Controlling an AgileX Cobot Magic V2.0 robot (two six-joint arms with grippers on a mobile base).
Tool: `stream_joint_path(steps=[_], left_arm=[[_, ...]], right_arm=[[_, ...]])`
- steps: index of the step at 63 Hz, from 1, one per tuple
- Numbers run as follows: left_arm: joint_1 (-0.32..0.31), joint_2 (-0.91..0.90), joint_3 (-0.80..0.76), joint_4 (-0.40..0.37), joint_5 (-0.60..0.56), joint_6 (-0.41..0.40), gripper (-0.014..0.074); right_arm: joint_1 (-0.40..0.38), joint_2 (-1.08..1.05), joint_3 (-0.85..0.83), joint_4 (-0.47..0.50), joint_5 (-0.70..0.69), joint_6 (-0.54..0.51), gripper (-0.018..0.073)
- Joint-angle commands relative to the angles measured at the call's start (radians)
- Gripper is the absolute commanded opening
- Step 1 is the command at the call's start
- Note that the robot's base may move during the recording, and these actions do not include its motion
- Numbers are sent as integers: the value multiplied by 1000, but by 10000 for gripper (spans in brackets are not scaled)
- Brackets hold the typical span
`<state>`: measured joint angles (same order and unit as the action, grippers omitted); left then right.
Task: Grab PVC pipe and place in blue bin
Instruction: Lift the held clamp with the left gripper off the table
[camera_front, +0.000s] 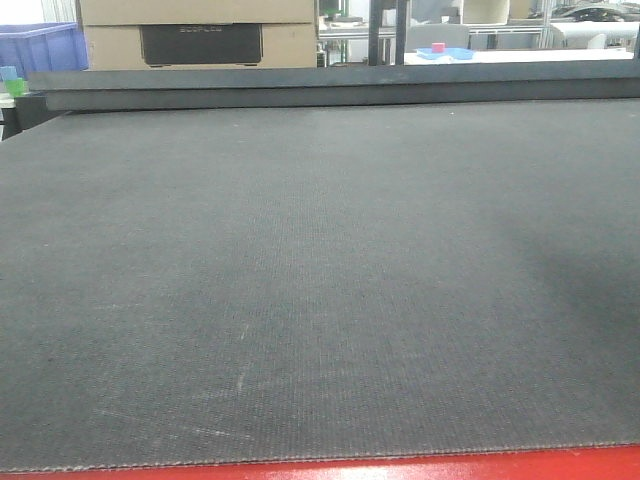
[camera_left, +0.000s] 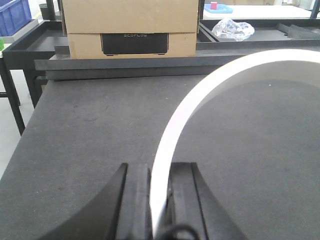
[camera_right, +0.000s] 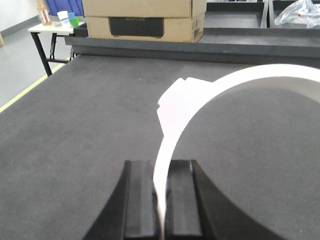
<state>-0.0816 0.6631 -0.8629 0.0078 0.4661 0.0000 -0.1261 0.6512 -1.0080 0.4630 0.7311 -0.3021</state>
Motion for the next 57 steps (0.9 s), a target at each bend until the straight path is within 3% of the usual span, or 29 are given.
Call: stream_joint_path(steps=[1, 57], left_arm=[[12, -8, 0, 7, -19, 0, -111], [19, -8, 0, 7, -20, 0, -111]], right_arm=[[0, -6, 1, -4, -32, -4, -162], [0, -6, 1, -4, 17, -4, -162]])
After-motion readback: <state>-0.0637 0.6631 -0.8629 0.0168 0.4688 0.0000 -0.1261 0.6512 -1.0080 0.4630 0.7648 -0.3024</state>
